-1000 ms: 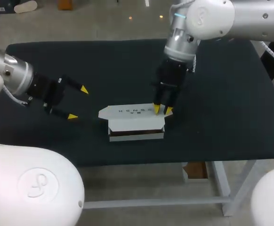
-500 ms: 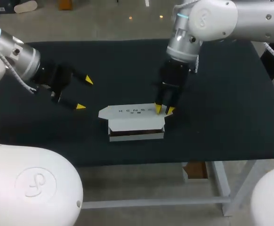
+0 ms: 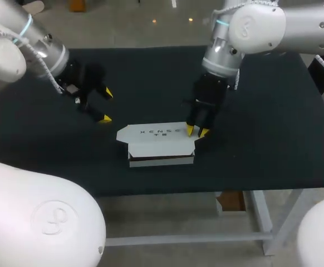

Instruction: Assemble the packaging by folding the flat box into shape, placing the metal phone stand inside, and closing the box properly

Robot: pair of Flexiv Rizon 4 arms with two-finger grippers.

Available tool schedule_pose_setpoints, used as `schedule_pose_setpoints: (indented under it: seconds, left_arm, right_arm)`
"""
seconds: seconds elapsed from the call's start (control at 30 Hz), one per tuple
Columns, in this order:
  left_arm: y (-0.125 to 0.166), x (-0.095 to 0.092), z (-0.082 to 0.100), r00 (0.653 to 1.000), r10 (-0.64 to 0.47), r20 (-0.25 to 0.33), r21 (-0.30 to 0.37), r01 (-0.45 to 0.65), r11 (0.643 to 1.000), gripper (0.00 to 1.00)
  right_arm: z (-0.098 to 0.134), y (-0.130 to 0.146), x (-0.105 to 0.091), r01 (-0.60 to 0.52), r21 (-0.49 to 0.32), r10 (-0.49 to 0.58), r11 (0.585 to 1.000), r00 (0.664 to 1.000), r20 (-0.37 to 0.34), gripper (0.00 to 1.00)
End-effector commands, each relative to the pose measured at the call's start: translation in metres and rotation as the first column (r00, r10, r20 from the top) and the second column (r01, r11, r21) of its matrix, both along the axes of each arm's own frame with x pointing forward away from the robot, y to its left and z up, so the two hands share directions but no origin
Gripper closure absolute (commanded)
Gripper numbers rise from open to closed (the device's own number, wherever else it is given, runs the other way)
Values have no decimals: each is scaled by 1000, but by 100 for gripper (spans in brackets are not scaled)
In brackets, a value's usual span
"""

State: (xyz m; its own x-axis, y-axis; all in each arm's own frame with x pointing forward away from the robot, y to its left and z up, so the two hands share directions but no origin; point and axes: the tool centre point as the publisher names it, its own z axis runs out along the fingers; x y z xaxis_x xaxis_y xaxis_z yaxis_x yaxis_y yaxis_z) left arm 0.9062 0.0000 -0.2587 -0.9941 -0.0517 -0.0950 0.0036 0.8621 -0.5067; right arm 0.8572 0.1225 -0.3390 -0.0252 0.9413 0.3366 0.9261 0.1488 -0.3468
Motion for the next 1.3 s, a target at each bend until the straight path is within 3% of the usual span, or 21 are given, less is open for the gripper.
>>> schedule_pose_setpoints:
  seconds: [0.03,0.1,0.17,0.2,0.6,0.63,0.67,0.7,0.73,1.17,1.23,1.3]
  left_arm:
    - [-3,5,8,981,139,-136,35,-136,990,0]
    - [-4,10,11,957,206,-206,-5,-212,977,0]
    - [-7,15,12,896,334,-292,-6,-351,936,0]
    - [-8,14,11,877,403,-260,10,-415,910,0]
    - [-8,14,11,877,403,-260,10,-415,910,0]
    - [-12,17,13,849,451,-275,18,-464,886,0]
    - [-19,20,13,779,550,-301,79,-554,829,0]
    - [-28,23,12,698,645,-312,126,-643,756,0]
    - [-33,26,9,601,750,-278,178,-734,655,0]
    - [-33,26,9,601,750,-278,178,-734,655,0]
    - [-43,25,9,469,835,-288,241,-809,537,0]
    - [-51,21,7,388,873,-296,280,-838,468,0]
  right_arm:
    - [-2,-1,-2,6,8,-6,1000,1000,10,64]
    - [-2,-2,-2,10,10,-10,1000,1000,14,64]
    - [-3,-2,-3,14,13,-14,1000,1000,15,64]
    - [-3,-3,-3,16,15,-16,1000,1000,16,64]
    - [-2,-2,0,22,17,-22,1000,999,28,63]
    - [-2,-2,0,24,19,-25,1000,999,30,63]
    - [-2,-3,-1,26,21,-27,999,999,30,63]
    - [-2,-3,-1,28,22,-29,999,999,31,63]
    - [-2,-3,-1,29,24,-30,999,999,31,63]
    - [-5,-7,-1,38,33,-39,999,999,32,64]
    - [-5,-8,-2,40,34,-41,999,999,35,63]
    - [-5,-8,-2,42,37,-44,998,998,37,64]
